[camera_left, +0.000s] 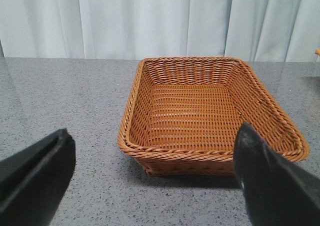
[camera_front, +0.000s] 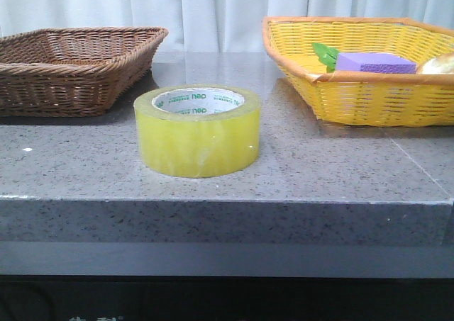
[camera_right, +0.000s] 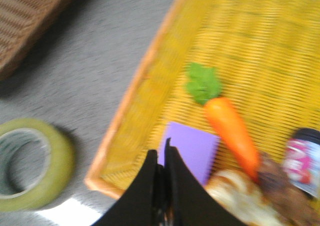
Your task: Transfer tape with both arms
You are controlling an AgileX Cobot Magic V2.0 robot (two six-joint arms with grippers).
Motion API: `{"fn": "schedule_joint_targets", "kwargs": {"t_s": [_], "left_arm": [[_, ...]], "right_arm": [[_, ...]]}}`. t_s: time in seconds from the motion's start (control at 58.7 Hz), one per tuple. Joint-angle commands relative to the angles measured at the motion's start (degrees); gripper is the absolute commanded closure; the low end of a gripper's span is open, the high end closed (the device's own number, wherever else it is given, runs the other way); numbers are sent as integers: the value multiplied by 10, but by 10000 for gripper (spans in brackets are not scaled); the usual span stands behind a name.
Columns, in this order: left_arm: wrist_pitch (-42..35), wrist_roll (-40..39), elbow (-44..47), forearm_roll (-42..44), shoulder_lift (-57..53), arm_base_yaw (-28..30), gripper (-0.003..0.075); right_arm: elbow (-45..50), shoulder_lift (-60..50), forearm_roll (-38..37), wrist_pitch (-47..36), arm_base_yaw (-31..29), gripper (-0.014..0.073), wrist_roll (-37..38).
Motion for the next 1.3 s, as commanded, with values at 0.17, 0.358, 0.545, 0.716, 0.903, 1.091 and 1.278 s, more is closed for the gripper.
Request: {"fn": "schedule_joint_targets", "kwargs": {"t_s": [0.17,0.358,0.545,0.716,0.903,1.091,1.278], "left_arm": [[-45,-2,-19,1,6,-3,103],[-45,-2,-19,1,6,-3,103],[-46,-2,-19,1,6,-3,103],[-41,-2,-19,-2,6,-3,102],[72,-1,-58,-1,42,-3,103],[152,14,-119,-35,121,-4,102],[157,86,-144,-142,200,-54,103]], "right_arm": [[210,-183,-13,-218,-17,671,14],[418,-313,-9,-364,-17,671,14],[560,-442,-9,-429,-17,671,14],[613,-529,-7,-433,-17,671,14],[622,-557,-7,-439,-17,671,14],[622,-557,-7,-440,-17,671,14],[622,-557,-7,-441,-17,671,14]]}}
